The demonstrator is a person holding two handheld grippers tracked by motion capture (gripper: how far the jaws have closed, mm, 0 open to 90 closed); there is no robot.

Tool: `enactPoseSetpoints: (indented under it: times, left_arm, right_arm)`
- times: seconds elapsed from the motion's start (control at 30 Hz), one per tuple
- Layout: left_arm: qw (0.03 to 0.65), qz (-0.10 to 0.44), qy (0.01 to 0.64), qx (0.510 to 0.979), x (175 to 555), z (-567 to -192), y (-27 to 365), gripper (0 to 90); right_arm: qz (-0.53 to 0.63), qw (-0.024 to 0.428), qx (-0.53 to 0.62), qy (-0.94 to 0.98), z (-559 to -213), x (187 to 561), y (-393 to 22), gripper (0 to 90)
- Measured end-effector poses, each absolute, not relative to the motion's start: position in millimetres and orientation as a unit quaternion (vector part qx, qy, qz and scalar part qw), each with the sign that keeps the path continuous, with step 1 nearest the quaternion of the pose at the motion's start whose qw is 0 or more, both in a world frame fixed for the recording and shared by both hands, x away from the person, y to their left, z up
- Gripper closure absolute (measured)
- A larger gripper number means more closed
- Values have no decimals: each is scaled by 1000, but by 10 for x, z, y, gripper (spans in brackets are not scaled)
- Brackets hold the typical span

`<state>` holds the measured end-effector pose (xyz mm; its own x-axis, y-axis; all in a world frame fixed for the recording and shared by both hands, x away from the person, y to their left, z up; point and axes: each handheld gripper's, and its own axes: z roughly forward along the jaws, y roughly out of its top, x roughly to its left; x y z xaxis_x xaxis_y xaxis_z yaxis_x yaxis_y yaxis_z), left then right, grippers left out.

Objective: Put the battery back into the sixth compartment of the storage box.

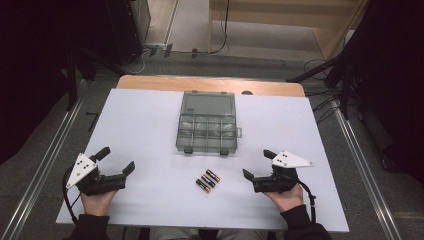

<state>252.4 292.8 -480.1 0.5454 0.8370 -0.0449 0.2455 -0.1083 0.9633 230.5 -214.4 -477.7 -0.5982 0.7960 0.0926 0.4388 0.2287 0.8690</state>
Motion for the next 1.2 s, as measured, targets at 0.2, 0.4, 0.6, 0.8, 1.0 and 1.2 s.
enactPoseSetpoints:
  times: [0.2, 0.4, 0.6, 0.8, 1.0, 1.2]
  left_arm:
    - [540, 273, 391, 694, 2525, -4805, 2915, 0]
    - [541, 271, 391, 693, 2523, -4807, 2917, 0]
    - [540, 271, 390, 695, 2524, -4809, 2913, 0]
    - [541, 270, 391, 694, 2527, -4809, 2915, 0]
    - [544, 271, 390, 692, 2522, -4806, 2915, 0]
    - [544, 268, 391, 692, 2529, -4808, 2919, 0]
  right_arm:
    - [445, 150, 393, 791, -4817, 2366, -1986, 21]
    - [430, 137, 383, 806, -4818, 2388, -1873, 22]
    - [408, 128, 373, 823, -4784, 2425, -1764, 24]
    - [394, 116, 367, 835, -4785, 2504, -1640, 24]
    - [376, 110, 360, 847, -4754, 2575, -1499, 25]
    - [347, 97, 351, 864, -4728, 2657, -1347, 36]
